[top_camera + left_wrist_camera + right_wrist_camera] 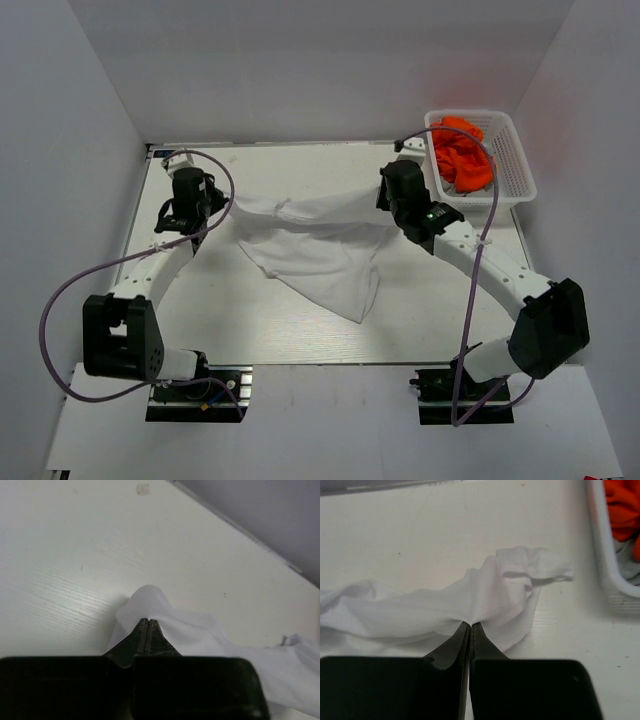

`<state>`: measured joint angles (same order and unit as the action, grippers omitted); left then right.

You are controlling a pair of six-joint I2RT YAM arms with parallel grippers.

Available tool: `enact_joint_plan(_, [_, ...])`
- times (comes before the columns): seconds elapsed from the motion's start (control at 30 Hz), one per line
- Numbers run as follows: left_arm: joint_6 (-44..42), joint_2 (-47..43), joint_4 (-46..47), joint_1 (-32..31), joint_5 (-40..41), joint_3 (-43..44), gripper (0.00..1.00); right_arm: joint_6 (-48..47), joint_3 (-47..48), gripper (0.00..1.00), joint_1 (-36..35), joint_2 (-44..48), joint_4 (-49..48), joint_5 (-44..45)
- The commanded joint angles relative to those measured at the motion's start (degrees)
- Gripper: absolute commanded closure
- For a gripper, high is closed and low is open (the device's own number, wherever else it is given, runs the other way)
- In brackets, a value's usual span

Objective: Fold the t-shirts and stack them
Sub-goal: Flatten out the tshirt

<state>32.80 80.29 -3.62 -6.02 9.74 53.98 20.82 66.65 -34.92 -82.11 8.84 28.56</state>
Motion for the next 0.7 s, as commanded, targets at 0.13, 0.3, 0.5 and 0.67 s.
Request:
enact_joint_plan(0.13, [-1.16, -10.67, 4.93, -0.66, 2.22, 4.11, 1.0, -7.72, 1.55, 1.0, 1.78, 9.67, -6.9, 10.55])
enact_joint_plan(0.3, [-2.91, -17.17, 5.38, -0.66, 3.53, 9.03, 1.0, -13.78, 3.92, 1.0, 2.13, 15.65, -12.18, 6.37])
enact_joint_plan(0.5, [-5.63, -23.24, 4.24, -0.66, 4.06, 15.8, 1.0, -19.05, 10.51, 1.0, 2.05, 20.67, -12.44, -1.04])
enact_joint_plan(0.67, [-7.57, -29.74, 2.48, -0.66, 3.01, 20.9, 1.0, -20.38, 17.98, 1.0, 1.87, 24.36, -9.37, -4.73])
